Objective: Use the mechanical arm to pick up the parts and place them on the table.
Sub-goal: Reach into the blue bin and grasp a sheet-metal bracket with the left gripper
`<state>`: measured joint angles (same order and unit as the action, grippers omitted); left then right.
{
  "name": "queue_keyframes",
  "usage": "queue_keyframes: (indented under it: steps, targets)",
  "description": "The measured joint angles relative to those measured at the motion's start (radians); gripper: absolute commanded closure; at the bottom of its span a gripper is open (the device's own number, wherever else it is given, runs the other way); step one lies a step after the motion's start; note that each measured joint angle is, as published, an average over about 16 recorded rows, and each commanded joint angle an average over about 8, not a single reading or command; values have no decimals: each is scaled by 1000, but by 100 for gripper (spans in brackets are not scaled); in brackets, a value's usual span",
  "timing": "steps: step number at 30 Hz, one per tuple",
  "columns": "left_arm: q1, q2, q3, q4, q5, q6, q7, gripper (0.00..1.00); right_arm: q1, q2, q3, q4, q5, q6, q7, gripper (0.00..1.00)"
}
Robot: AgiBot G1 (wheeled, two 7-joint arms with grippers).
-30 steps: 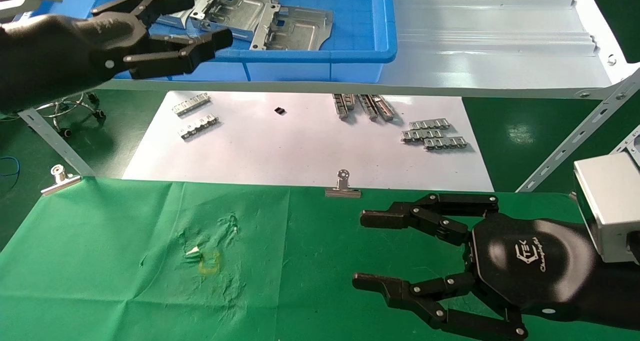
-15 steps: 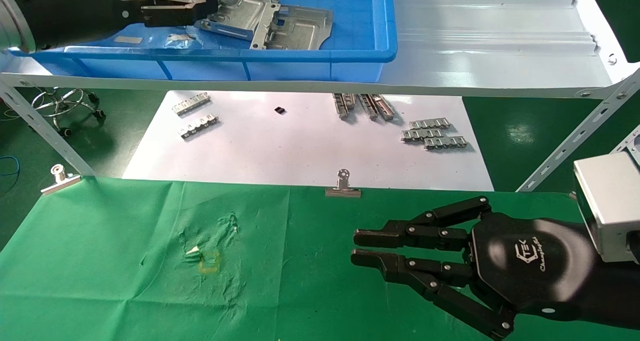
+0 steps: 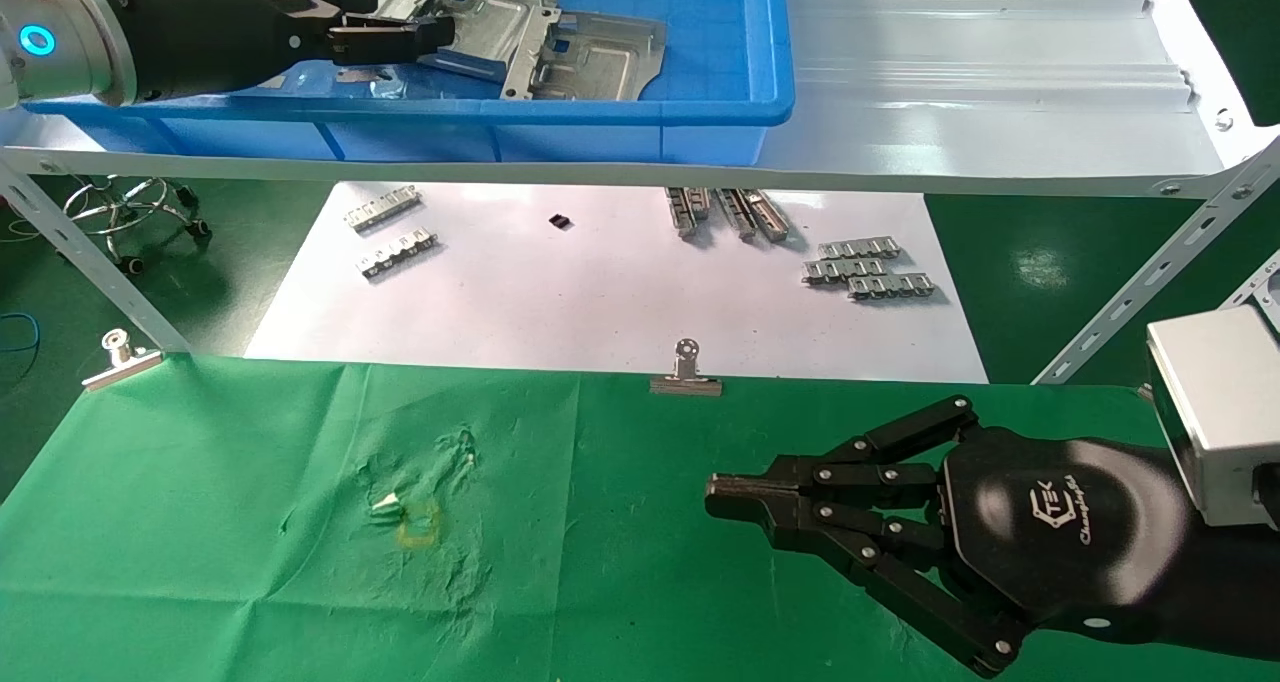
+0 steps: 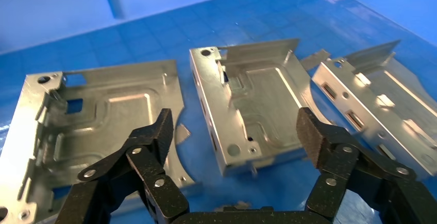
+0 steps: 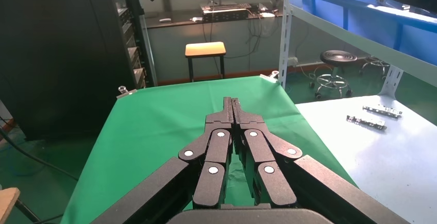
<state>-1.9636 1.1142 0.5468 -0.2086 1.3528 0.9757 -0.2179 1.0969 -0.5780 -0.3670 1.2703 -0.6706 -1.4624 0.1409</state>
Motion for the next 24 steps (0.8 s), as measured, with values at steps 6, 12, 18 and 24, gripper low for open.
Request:
queue_keyframes:
  steps: [6, 12, 18, 24]
  targets:
    - [-18, 30, 3, 64, 6, -22, 39, 100, 0, 0, 0, 0, 0, 0, 0, 100]
    - [-29, 48, 3, 109, 8, -36, 73, 100, 0, 0, 0, 0, 0, 0, 0, 100]
    - [-40, 58, 0, 135, 4, -39, 102, 100, 0, 0, 0, 0, 0, 0, 0, 100]
    - [-48, 64, -6, 150, -4, -39, 127, 100, 0, 0, 0, 0, 0, 0, 0, 100]
